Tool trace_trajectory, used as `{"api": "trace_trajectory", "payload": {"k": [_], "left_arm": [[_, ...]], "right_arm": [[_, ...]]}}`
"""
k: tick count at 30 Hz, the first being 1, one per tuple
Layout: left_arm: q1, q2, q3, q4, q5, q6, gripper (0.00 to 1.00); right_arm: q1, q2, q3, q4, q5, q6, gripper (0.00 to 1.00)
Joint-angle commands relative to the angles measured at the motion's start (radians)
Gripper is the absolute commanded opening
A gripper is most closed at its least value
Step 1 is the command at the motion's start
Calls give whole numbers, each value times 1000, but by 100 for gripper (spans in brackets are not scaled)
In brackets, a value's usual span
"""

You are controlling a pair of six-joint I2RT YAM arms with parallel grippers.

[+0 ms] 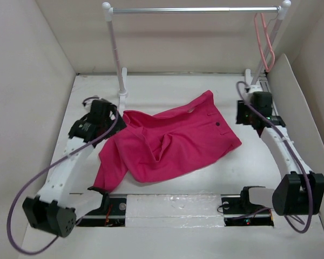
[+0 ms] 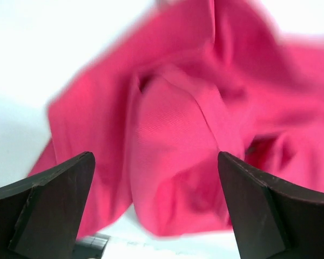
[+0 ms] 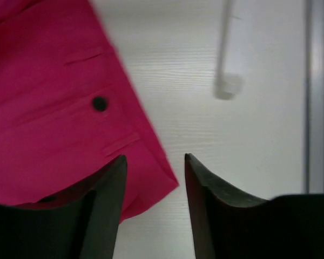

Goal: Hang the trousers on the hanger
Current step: Flatten out the trousers at the center of the board.

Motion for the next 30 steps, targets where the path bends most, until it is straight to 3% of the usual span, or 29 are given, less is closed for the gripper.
{"api": "trace_trajectory", "payload": {"k": [1,2,5,6,10,12,13,16,19,21,22,23,25,26,28,30], "left_arm": [[112,-142,-94,38,-49,-64,94],[112,-154,-120,64,-55,-81,97],[149,-143,-179,119,-41,-134,98],[223,-140,-195,145,-21,-144,98],[334,-105,-245,198,32,-127,99],[426,-44,-281,228,187,-96,99],[502,-31,-339,248,214,-93,98],[569,-2,-427,340,289,-84,97],[569,62,-447,377,326,-76,94],[569,110,-472,414,359,-84,80],[569,136,-487,432,375,-88,71],[569,147,-499,472,389,-96,59],[569,166,-530,507,416,-117,41],[569,185,-535,541,424,-118,23],[569,206,-541,563,439,-121,5],[560,217,-530,593,412,-125,0]], "right_arm": [[204,32,-37,31,-120,-123,57],[227,31,-54,22,-92,-120,77],[203,-29,-164,45,-49,-65,91],[138,-56,-224,63,-76,-35,91],[30,-67,-304,62,-123,-1,91],[-2,-44,-310,59,-109,5,91],[-12,-28,-313,81,-109,2,91],[-46,49,-312,130,-164,1,91],[-55,123,-296,172,-242,-13,76],[-55,140,-307,206,-259,-7,55],[-79,144,-313,233,-273,-2,48],[-90,152,-319,238,-284,8,28],[-116,151,-336,256,-314,9,10],[-151,128,-342,255,-324,43,0],[-183,66,-350,220,-307,59,0],[-226,-68,-342,174,-229,68,0]]}}
